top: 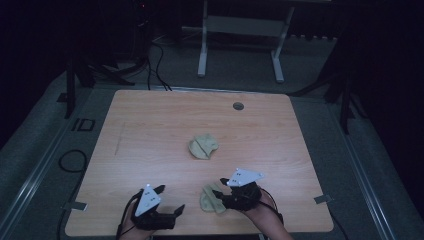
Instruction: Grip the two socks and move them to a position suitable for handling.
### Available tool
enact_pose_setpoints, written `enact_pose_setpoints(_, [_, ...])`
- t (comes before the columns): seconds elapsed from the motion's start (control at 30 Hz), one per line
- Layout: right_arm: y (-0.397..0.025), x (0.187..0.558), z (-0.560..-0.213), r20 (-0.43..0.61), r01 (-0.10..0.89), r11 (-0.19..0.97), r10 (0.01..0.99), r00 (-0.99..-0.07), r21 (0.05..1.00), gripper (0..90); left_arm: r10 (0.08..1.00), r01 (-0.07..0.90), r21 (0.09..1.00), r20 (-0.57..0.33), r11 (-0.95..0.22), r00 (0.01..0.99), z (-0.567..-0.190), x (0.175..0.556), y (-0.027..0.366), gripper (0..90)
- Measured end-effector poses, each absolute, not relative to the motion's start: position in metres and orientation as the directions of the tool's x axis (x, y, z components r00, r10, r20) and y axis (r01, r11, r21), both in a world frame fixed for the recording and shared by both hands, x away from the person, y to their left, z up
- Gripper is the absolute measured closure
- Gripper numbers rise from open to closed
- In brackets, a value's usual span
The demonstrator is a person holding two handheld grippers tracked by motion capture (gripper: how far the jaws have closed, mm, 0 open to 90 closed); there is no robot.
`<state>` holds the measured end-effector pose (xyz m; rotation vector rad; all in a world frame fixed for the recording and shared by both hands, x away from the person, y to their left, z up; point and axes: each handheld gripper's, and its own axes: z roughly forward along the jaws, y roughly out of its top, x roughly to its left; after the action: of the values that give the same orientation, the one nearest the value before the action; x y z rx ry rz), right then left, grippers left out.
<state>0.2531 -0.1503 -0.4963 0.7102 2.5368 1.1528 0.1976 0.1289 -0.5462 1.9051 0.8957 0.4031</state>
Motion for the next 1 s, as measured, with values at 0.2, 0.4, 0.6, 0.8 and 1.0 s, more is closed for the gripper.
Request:
enact_pose_setpoints(0.2, [-0.149, 0.267, -0.512, -0.006, 0.353, 0.592, 0.517, -0.856, 0.725, 55.1, 0.652, 0.435, 0.808, -0.084, -0.397, 0.753, -0.554, 0.218, 0.093, 19.9])
enact_pose_setpoints(0.4, [-0.145, 0.279, -0.534, 0.016, 0.365, 0.639, 0.484, -0.875, 0.677, 59.3, 0.635, 0.466, 0.768, -0.101, -0.440, 0.766, -0.566, 0.233, 0.078, 32.5])
enact_pose_setpoints(0.6, [-0.141, 0.285, -0.550, 0.027, 0.379, 0.692, 0.462, -0.886, 0.614, 66.2, 0.630, 0.470, 0.738, -0.078, -0.484, 0.772, -0.568, 0.243, 0.068, 43.9])
enact_pose_setpoints(0.8, [-0.140, 0.286, -0.552, 0.038, 0.382, 0.702, 0.452, -0.891, 0.602, 74.0, 0.618, 0.460, 0.721, -0.056, -0.518, 0.784, -0.569, 0.248, 0.060, 56.6])
enact_pose_setpoints(1.0, [-0.139, 0.283, -0.552, 0.043, 0.390, 0.694, 0.460, -0.887, 0.606, 82.3, 0.620, 0.457, 0.717, -0.043, -0.527, 0.783, -0.568, 0.248, 0.053, 81.6])
